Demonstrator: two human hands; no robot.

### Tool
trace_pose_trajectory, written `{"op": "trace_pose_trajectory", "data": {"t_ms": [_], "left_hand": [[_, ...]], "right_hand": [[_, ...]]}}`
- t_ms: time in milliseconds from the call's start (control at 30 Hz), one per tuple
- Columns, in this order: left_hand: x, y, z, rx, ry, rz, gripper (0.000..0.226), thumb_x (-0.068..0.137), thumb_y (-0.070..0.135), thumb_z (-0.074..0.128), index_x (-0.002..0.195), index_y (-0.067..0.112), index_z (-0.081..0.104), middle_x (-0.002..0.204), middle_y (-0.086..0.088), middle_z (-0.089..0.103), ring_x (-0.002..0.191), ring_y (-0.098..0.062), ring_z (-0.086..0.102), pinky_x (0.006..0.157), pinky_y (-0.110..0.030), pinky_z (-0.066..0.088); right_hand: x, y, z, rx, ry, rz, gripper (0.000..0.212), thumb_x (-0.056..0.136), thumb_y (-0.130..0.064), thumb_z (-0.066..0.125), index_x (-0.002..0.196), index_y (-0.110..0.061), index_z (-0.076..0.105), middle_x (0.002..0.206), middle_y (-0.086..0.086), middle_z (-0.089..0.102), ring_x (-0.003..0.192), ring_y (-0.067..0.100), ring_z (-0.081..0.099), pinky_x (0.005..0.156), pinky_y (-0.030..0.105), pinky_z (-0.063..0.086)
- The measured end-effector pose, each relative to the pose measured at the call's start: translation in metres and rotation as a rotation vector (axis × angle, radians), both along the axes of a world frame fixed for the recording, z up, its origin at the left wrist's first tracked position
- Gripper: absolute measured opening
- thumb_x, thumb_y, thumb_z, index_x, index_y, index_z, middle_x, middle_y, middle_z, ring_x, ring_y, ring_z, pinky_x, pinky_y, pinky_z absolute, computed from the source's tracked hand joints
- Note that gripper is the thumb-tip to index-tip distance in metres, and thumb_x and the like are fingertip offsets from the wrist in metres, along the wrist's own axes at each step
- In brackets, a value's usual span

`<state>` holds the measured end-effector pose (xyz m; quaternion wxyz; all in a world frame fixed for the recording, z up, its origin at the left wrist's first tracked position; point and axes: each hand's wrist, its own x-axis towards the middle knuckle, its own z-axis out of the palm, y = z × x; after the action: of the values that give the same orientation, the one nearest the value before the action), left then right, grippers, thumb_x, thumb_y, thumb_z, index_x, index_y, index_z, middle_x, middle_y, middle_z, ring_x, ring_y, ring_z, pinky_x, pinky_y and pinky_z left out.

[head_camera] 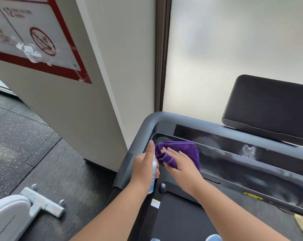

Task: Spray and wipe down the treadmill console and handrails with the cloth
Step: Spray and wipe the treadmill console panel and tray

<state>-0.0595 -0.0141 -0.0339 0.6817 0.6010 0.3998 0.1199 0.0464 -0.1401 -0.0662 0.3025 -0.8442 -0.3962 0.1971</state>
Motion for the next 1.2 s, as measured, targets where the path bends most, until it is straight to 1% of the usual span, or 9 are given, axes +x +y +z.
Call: {"op": "trace_pose_trajectory", "data": {"t_ms": [67,133,233,333,500,667,800,1033,1200], "left_hand": [[0.004,-0.003,0.000,-0.013,0.003,-0.012,0.084,0.088,0.088,0.046,0.065,0.007,0.050,0.051,-0.010,0.051,0.046,-0.022,0.049,0.054,-0.031,0.047],[0.007,-0.003,-0.001,-0.029,0.011,-0.018,0.085,0.083,0.089,0.046,0.062,0.007,0.048,0.050,-0.010,0.051,0.045,-0.022,0.049,0.052,-0.028,0.047],[0.008,-0.002,-0.002,-0.040,0.023,-0.026,0.083,0.080,0.089,0.045,0.061,0.008,0.046,0.049,-0.008,0.049,0.046,-0.023,0.048,0.052,-0.027,0.046],[0.004,0.002,-0.003,-0.044,0.029,-0.022,0.084,0.082,0.090,0.044,0.062,0.008,0.047,0.051,-0.008,0.050,0.048,-0.023,0.050,0.051,-0.025,0.047],[-0.006,0.009,-0.001,-0.062,0.010,-0.025,0.083,0.084,0.090,0.042,0.052,0.014,0.047,0.052,-0.011,0.052,0.047,-0.023,0.052,0.056,-0.028,0.050],[-0.016,0.010,0.002,-0.084,0.012,-0.013,0.081,0.083,0.091,0.044,0.053,0.016,0.048,0.055,-0.011,0.051,0.047,-0.022,0.051,0.056,-0.028,0.051],[-0.020,0.010,0.003,-0.107,0.010,0.017,0.079,0.082,0.089,0.046,0.061,0.013,0.048,0.058,-0.009,0.050,0.046,-0.020,0.051,0.051,-0.026,0.049],[-0.021,0.007,0.005,-0.116,-0.024,0.007,0.081,0.090,0.085,0.046,0.061,0.010,0.050,0.052,-0.008,0.051,0.045,-0.019,0.050,0.050,-0.025,0.049],[-0.014,0.009,0.005,-0.121,-0.028,-0.030,0.087,0.088,0.089,0.043,0.058,0.008,0.050,0.050,-0.011,0.052,0.044,-0.020,0.050,0.057,-0.030,0.050]], "right_hand": [[-0.002,-0.027,-0.002,-0.002,-0.059,-0.004,0.054,0.103,-0.041,0.052,0.156,-0.039,0.042,0.155,-0.035,0.025,0.146,-0.019,0.014,0.128,0.027,0.011],[0.000,-0.050,-0.006,-0.026,-0.114,-0.068,0.055,0.104,-0.040,0.051,0.157,-0.039,0.038,0.157,-0.038,0.021,0.149,-0.018,0.012,0.128,0.028,0.011],[0.012,-0.072,-0.011,-0.063,-0.206,-0.300,0.059,0.106,-0.038,0.049,0.161,-0.029,0.032,0.167,-0.020,0.026,0.155,-0.001,0.017,0.129,0.033,0.010],[0.039,-0.062,-0.008,-0.091,-0.168,-0.623,0.066,0.106,-0.037,0.046,0.164,-0.017,0.022,0.171,-0.004,0.022,0.159,0.013,0.014,0.129,0.039,0.009],[0.070,0.002,0.005,0.025,-0.031,-0.887,0.070,0.106,-0.037,0.044,0.165,-0.015,0.015,0.175,0.002,0.008,0.160,0.018,0.001,0.129,0.046,0.001],[0.074,0.076,0.010,0.063,0.008,-0.529,0.062,0.107,-0.035,0.043,0.164,-0.021,0.023,0.173,-0.003,0.017,0.160,0.013,0.005,0.126,0.036,-0.007],[0.035,0.111,0.002,0.071,0.114,-0.219,0.063,0.107,-0.033,0.044,0.164,-0.024,0.021,0.173,-0.005,0.018,0.159,0.010,0.008,0.127,0.035,-0.003],[0.002,0.042,-0.003,-0.033,-0.064,0.023,0.057,0.102,-0.037,0.053,0.158,-0.034,0.039,0.163,-0.014,0.040,0.153,0.004,0.027,0.129,0.031,0.012],[-0.017,-0.039,-0.012,-0.119,-0.304,-0.064,0.069,0.100,-0.038,0.059,0.161,-0.039,0.028,0.166,-0.024,0.023,0.155,-0.003,0.017,0.129,0.028,0.008]]}}
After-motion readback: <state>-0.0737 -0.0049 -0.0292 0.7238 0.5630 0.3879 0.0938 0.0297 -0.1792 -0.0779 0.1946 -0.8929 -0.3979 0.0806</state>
